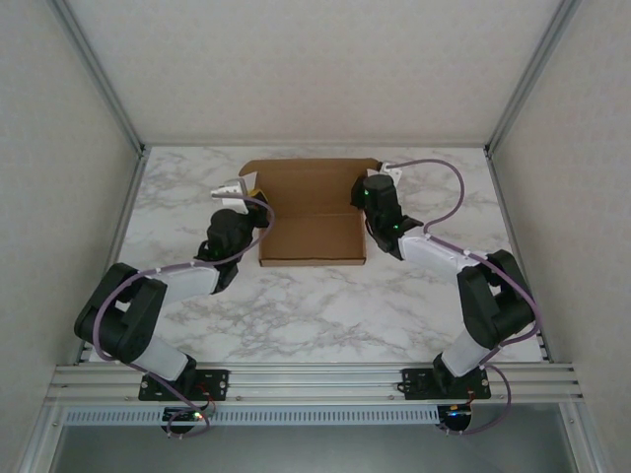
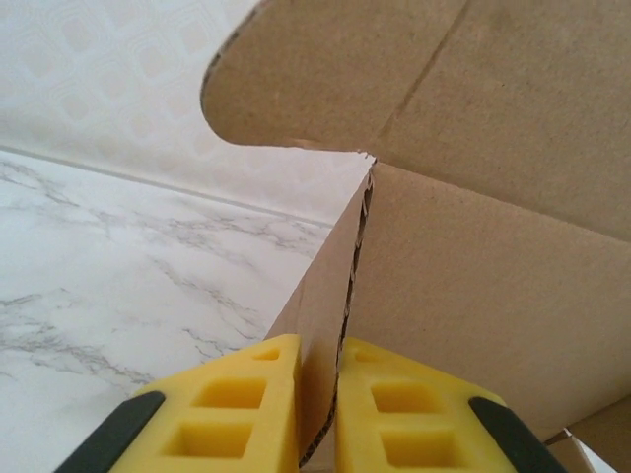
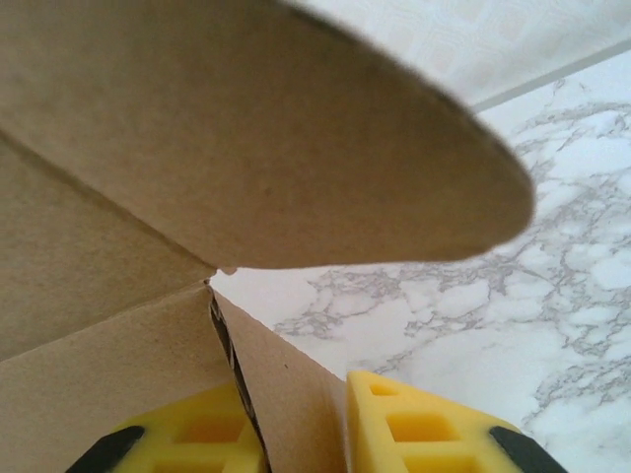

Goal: Fold the paper box

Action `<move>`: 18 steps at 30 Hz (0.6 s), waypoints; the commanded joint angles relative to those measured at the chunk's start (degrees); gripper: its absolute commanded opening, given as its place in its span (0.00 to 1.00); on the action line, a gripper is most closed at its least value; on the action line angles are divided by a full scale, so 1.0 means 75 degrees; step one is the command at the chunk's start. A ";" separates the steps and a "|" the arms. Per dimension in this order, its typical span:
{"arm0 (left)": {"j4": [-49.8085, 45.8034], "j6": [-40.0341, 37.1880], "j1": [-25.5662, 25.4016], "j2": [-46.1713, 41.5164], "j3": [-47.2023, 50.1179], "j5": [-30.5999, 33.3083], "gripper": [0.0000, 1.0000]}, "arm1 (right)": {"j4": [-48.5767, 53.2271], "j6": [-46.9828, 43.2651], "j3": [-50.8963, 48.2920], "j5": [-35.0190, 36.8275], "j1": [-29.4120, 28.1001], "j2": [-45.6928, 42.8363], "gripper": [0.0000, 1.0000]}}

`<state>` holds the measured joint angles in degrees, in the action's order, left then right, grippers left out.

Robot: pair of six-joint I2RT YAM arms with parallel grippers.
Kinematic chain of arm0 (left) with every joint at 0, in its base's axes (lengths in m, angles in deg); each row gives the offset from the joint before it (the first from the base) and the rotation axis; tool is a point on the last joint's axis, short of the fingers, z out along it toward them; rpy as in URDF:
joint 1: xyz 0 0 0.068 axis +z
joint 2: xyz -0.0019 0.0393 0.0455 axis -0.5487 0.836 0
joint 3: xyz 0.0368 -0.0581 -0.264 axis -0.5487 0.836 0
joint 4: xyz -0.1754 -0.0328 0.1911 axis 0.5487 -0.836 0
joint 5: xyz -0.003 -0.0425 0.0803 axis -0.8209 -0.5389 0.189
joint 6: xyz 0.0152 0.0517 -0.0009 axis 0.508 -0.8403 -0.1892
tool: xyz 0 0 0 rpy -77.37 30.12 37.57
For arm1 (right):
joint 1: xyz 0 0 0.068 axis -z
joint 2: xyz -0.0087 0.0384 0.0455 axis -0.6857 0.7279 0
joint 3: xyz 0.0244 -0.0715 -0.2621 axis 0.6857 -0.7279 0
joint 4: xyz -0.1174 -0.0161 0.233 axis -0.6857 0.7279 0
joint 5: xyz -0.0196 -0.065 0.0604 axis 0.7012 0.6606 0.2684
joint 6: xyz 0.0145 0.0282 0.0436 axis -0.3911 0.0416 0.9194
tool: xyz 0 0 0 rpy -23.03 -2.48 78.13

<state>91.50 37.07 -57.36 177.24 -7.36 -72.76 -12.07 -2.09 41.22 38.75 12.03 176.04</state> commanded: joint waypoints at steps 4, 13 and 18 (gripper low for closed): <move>0.1703 -0.0426 -0.0926 0.0136 0.0828 0.1007 0.17 | -0.1614 -0.0697 -0.1069 -0.0230 -0.0368 -0.0320 0.24; 0.2457 -0.0625 -0.1505 0.0284 0.1541 0.2071 0.18 | -0.1910 -0.0850 -0.1713 0.0693 -0.0873 -0.0516 0.24; 0.2622 -0.0596 -0.1630 0.0414 0.1595 0.2231 0.19 | -0.2311 -0.0674 -0.2127 0.0796 -0.0961 -0.0522 0.24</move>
<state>107.52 32.96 -68.13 179.05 4.13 -56.17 -26.43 -7.56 27.12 44.43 6.15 173.18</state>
